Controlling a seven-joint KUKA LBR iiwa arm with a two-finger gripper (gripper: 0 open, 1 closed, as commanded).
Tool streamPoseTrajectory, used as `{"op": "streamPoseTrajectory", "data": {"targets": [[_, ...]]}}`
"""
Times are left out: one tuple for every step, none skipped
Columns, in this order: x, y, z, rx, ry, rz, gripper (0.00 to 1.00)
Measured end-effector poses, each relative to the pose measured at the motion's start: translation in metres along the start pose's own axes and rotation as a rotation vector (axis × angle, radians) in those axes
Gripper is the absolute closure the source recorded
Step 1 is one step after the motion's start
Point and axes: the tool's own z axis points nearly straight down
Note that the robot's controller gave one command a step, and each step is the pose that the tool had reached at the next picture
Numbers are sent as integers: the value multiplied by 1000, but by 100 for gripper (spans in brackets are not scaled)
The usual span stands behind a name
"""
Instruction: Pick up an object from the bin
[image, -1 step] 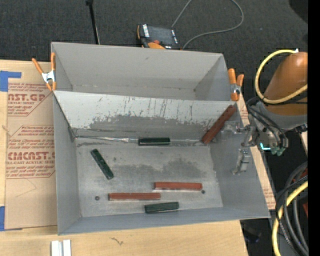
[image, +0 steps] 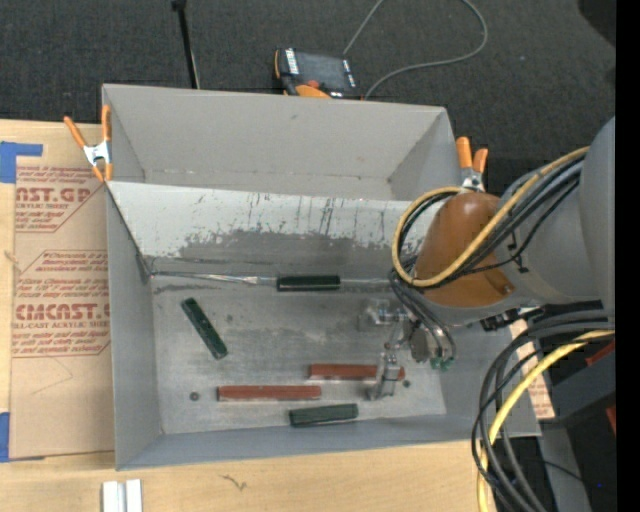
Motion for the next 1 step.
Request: {"op": "streamPoseTrajectory", "data": {"targets": [[38, 17, -34, 2, -6, 183, 0]]}}
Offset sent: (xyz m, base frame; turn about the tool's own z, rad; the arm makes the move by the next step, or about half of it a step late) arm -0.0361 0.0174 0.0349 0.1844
